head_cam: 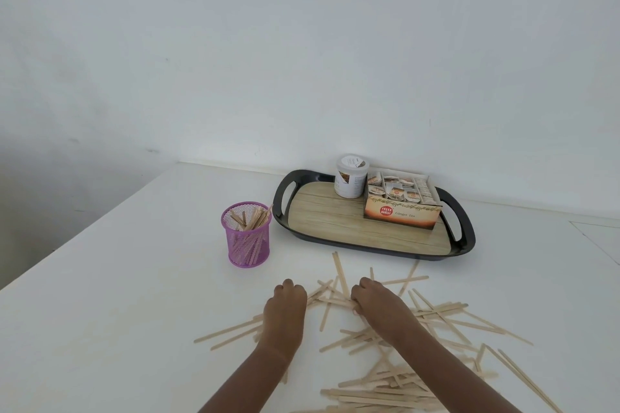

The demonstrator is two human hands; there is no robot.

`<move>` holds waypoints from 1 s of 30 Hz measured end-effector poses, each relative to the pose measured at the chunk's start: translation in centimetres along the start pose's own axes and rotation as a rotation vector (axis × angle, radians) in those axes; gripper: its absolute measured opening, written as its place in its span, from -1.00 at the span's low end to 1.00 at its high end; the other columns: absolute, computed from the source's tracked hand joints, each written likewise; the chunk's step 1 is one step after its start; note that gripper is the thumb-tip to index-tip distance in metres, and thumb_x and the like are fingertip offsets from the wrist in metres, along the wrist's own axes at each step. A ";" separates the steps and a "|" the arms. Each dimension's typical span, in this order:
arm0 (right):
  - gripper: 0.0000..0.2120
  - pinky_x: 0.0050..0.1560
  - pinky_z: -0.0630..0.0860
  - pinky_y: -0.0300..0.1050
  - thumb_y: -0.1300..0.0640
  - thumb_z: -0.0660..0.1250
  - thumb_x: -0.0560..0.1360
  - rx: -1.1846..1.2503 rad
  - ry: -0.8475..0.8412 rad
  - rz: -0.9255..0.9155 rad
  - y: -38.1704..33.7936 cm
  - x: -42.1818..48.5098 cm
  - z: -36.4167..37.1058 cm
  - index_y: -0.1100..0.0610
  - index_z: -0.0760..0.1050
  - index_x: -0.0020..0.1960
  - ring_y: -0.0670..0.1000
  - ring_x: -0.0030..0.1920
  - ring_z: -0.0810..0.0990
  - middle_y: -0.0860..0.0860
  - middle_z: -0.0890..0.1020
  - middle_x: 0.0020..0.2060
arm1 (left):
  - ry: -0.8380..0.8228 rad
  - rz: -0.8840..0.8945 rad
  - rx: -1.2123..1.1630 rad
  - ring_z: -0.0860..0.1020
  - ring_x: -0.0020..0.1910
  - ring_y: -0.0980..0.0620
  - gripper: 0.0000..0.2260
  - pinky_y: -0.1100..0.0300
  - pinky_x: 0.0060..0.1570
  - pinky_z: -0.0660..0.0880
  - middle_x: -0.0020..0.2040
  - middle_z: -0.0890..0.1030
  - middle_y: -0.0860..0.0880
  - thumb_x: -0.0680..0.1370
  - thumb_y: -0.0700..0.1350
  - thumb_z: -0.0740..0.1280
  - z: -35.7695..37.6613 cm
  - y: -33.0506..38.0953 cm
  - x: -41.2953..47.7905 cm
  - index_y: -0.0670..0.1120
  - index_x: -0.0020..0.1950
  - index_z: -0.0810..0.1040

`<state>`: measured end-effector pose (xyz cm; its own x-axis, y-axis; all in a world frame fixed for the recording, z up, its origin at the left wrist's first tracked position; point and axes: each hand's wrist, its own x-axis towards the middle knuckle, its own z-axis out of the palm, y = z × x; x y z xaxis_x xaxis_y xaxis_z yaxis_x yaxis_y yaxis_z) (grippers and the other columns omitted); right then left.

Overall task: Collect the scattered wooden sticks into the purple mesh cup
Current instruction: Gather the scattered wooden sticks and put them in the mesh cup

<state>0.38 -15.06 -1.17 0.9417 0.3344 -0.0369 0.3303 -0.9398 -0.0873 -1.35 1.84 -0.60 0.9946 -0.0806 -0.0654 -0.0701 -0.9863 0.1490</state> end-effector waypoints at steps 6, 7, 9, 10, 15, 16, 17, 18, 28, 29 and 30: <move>-0.81 0.04 0.44 -0.20 0.32 0.12 0.56 -0.016 0.042 0.004 0.2 0.3 0.3 0.20 0.40 0.14 0.03 0.08 0.49 0.11 0.49 0.10 | -0.020 -0.010 0.046 0.43 0.22 -0.08 -0.70 0.11 0.16 0.45 0.23 0.43 -0.17 0.50 -0.42 0.18 -0.3 0.4 0.4 -0.21 0.20 0.39; -0.80 0.04 0.45 -0.19 0.33 0.12 0.56 -0.018 0.050 0.005 0.3 0.2 0.4 0.20 0.40 0.14 0.03 0.07 0.49 0.11 0.50 0.09 | -0.023 -0.008 0.053 0.43 0.23 -0.08 -0.70 0.10 0.18 0.44 0.24 0.43 -0.17 0.50 -0.42 0.18 -0.4 0.4 0.5 -0.21 0.21 0.39; -0.79 0.00 0.45 -0.19 0.36 0.11 0.54 -0.026 0.067 0.004 0.2 0.1 0.5 0.20 0.41 0.12 0.04 0.05 0.50 0.12 0.51 0.07 | -0.027 0.000 0.067 0.44 0.24 -0.09 -0.70 0.10 0.19 0.44 0.25 0.43 -0.18 0.51 -0.41 0.18 -0.5 0.4 0.6 -0.23 0.22 0.38; -0.78 -0.03 0.45 -0.18 0.38 0.10 0.54 -0.032 0.077 0.003 0.2 0.0 0.6 0.20 0.41 0.11 0.04 0.04 0.50 0.12 0.51 0.06 | -0.025 0.010 0.071 0.44 0.24 -0.09 -0.70 0.10 0.20 0.44 0.25 0.44 -0.18 0.51 -0.41 0.18 -0.5 0.4 0.7 -0.23 0.22 0.38; -0.78 -0.17 0.32 -0.18 0.37 0.07 0.54 -0.051 0.112 -0.004 0.1 -0.2 0.5 0.19 0.41 0.09 0.08 -0.05 0.55 0.13 0.57 -0.01 | 0.010 0.053 0.038 0.45 0.22 -0.08 -0.72 0.12 0.18 0.41 0.24 0.45 -0.16 0.54 -0.38 0.16 -0.3 0.0 0.6 -0.19 0.22 0.38; -0.78 -0.18 0.31 -0.19 0.36 0.06 0.55 -0.049 0.122 -0.006 0.1 -0.2 0.3 0.19 0.42 0.08 0.08 -0.07 0.56 0.12 0.58 -0.03 | 0.021 0.056 0.021 0.45 0.21 -0.08 -0.74 0.14 0.16 0.41 0.23 0.45 -0.15 0.55 -0.37 0.14 -0.2 -0.2 0.6 -0.19 0.21 0.39; -0.77 -0.18 0.32 -0.19 0.35 0.05 0.55 -0.035 0.134 -0.007 0.1 -0.2 0.1 0.19 0.42 0.08 0.08 -0.08 0.57 0.11 0.60 -0.04 | 0.029 0.056 -0.002 0.45 0.20 -0.07 -0.75 0.16 0.15 0.40 0.22 0.45 -0.14 0.55 -0.36 0.12 -0.1 -0.4 0.6 -0.19 0.20 0.39; -0.78 -0.16 0.35 -0.18 0.33 0.05 0.56 -0.008 0.150 -0.009 0.0 -0.2 -0.1 0.19 0.44 0.07 0.07 -0.08 0.57 0.11 0.62 -0.05 | 0.043 0.055 -0.028 0.44 0.20 -0.06 -0.77 0.18 0.13 0.38 0.22 0.45 -0.13 0.56 -0.35 0.11 0.0 -0.6 0.6 -0.19 0.19 0.39; -0.81 -0.12 0.43 -0.39 0.16 0.20 0.56 0.364 0.353 0.035 -1.1 -0.2 -3.9 0.15 0.56 0.07 -0.02 -0.15 0.60 0.03 0.69 -0.11 | 0.190 0.025 -0.362 0.43 -0.21 0.01 -0.80 0.21 -0.23 0.34 -0.22 0.52 -0.08 0.57 -0.28 0.14 -1.8 -2.4 2.1 -0.07 -0.21 0.38; -0.81 -0.16 0.39 -0.47 0.18 0.22 0.55 0.391 0.374 0.042 -1.2 -0.2 -4.2 0.15 0.58 0.06 -0.07 -0.18 0.58 0.02 0.69 -0.12 | 0.198 0.039 -0.409 0.45 -0.22 0.01 -0.85 0.22 -0.23 0.34 -0.16 0.59 -0.13 0.57 -0.28 0.16 -2.2 -2.5 2.3 -0.12 -0.15 0.45; -0.82 -0.18 0.36 -0.53 0.20 0.24 0.53 0.422 0.399 0.053 -1.3 -0.3 -4.5 0.16 0.59 0.05 -0.11 -0.19 0.56 0.01 0.70 -0.13 | 0.204 0.056 -0.456 0.47 -0.21 0.02 -0.87 0.22 -0.23 0.35 -0.12 0.63 -0.15 0.57 -0.29 0.17 -2.6 -2.6 2.4 -0.17 -0.10 0.49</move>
<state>0.01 -14.27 3.43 0.9344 0.1587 0.3188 0.3053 -0.8180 -0.4875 1.45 4.61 1.39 0.9881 -0.0571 0.1429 -0.1289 -0.8144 0.5657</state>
